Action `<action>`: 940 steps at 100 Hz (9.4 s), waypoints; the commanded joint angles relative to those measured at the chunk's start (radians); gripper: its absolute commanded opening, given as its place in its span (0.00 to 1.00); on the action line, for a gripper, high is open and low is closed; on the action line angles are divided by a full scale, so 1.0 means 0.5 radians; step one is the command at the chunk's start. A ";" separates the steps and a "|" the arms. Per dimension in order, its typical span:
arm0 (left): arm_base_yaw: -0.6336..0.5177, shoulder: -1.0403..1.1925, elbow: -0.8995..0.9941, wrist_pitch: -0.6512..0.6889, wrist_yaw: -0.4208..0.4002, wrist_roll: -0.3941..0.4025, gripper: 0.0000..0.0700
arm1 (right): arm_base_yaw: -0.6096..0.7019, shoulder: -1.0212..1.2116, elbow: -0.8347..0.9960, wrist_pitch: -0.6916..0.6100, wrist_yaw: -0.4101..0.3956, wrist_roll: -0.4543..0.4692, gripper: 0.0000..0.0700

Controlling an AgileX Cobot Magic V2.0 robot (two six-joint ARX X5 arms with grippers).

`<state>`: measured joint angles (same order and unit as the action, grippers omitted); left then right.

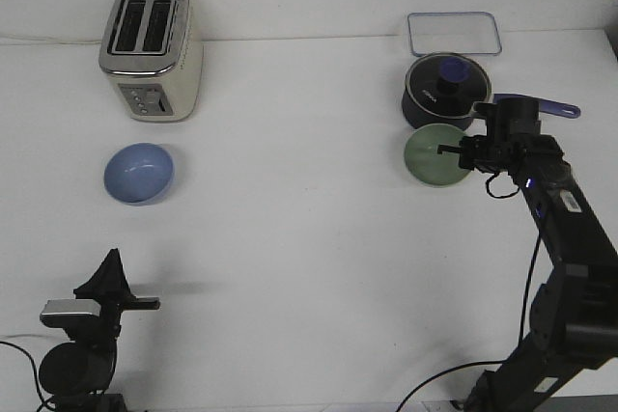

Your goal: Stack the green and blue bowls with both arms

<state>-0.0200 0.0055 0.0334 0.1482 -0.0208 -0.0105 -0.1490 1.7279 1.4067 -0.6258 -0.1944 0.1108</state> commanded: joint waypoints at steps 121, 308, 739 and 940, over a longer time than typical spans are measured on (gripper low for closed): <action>0.000 -0.002 -0.038 0.021 0.004 -0.019 0.02 | 1.451 -0.423 -0.840 0.391 -0.027 0.390 0.00; 0.356 3.395 2.456 -1.115 0.113 -0.346 0.83 | 0.896 -1.556 -1.693 1.162 0.075 0.137 0.38; 0.184 1.013 0.661 0.282 0.182 -0.024 0.02 | 0.896 -2.712 -2.036 1.253 0.622 -0.060 0.00; 0.163 0.003 -0.039 -0.040 0.125 -0.052 0.02 | 0.539 -3.128 -2.383 1.245 0.487 -0.589 0.00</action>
<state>0.0612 0.0071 0.0334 0.1165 0.0441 -0.0288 0.1535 0.2043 0.2581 -0.0063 0.0971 -0.1135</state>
